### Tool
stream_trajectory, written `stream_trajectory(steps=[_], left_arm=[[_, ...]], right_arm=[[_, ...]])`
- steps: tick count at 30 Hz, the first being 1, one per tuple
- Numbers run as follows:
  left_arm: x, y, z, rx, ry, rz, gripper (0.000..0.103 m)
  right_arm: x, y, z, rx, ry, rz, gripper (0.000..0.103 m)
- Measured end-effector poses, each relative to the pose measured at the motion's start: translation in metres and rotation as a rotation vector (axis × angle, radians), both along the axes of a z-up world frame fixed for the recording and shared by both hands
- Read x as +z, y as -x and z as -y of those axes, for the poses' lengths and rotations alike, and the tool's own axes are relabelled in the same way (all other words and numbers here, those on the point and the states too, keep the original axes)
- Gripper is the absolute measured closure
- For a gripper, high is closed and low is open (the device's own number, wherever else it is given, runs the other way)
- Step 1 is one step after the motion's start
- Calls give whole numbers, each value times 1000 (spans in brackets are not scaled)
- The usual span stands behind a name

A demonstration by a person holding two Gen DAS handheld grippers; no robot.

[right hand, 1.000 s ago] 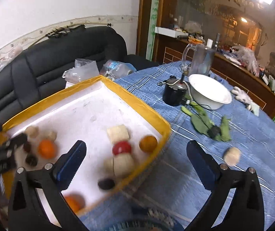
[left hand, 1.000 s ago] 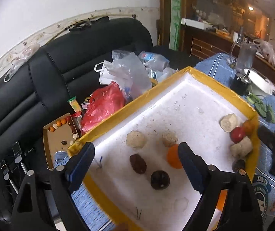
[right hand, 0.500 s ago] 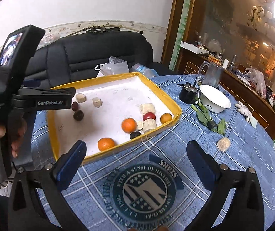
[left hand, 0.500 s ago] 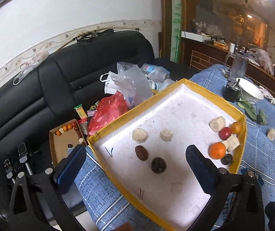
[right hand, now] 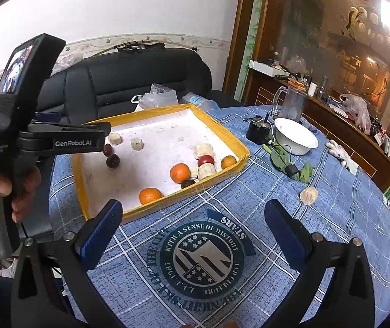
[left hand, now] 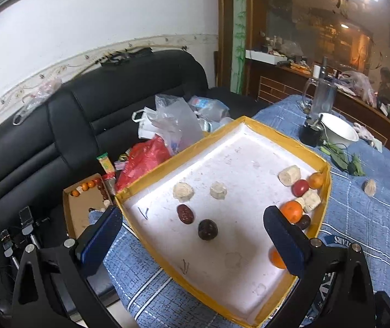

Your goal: Organize fruits

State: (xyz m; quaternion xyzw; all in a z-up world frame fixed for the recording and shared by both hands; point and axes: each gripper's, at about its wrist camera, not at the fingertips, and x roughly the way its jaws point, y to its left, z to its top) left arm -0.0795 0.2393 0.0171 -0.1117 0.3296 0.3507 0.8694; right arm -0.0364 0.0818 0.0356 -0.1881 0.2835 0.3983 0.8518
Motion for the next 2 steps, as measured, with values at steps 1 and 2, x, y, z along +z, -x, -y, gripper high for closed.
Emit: stream_trajectory(steps=[1,2], left_arm=[[1,0,1,0,-9,-1,0],[1,0,2,-4,-7,-1,0]], right_arm=[[0,1,0,1,-1,1,0],[1,2,1,1,-3,2,0]])
